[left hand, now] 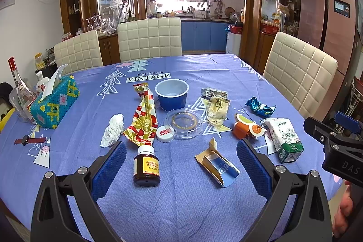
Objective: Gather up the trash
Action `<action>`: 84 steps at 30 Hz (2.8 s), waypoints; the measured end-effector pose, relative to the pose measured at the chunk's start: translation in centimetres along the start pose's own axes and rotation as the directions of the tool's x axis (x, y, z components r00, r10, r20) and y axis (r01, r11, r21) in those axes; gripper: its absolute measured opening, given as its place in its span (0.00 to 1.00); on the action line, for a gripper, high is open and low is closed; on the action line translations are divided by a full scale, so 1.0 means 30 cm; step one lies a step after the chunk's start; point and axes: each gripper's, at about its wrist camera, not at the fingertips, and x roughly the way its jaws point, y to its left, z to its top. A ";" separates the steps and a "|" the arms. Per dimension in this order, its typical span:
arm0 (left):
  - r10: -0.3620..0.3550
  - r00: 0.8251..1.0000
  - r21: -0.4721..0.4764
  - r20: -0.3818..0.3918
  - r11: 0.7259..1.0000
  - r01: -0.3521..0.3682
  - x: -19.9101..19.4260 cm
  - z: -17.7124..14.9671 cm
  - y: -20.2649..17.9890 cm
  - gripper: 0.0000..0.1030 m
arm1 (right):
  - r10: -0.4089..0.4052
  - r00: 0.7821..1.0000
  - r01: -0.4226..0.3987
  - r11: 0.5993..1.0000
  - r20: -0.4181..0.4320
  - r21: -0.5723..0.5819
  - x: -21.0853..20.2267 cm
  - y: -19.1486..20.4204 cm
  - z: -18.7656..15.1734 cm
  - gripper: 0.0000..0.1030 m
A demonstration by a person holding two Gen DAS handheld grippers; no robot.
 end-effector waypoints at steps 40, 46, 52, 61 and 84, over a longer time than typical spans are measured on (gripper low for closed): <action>-0.001 1.000 0.001 0.002 1.000 0.001 -0.003 -0.003 -0.007 0.92 | 0.000 1.000 0.000 1.000 -0.003 -0.001 0.000 0.000 -0.002 0.97; -0.002 1.000 0.001 0.000 1.000 0.002 -0.003 -0.003 -0.007 0.92 | 0.001 1.000 -0.001 1.000 -0.003 -0.001 0.002 -0.001 -0.006 0.97; -0.004 1.000 0.000 -0.005 1.000 0.004 0.003 -0.008 -0.012 0.92 | -0.011 1.000 0.011 1.000 -0.002 0.002 0.009 -0.005 -0.013 0.97; -0.007 0.993 -0.024 -0.114 1.000 0.005 0.128 -0.089 0.012 0.92 | 0.004 0.994 -0.004 1.000 -0.108 -0.001 0.144 -0.023 -0.082 0.97; 0.103 0.948 -0.110 -0.303 0.984 -0.142 0.397 -0.152 0.148 0.88 | -0.008 0.966 0.007 1.000 -0.257 -0.004 0.428 -0.080 -0.141 0.96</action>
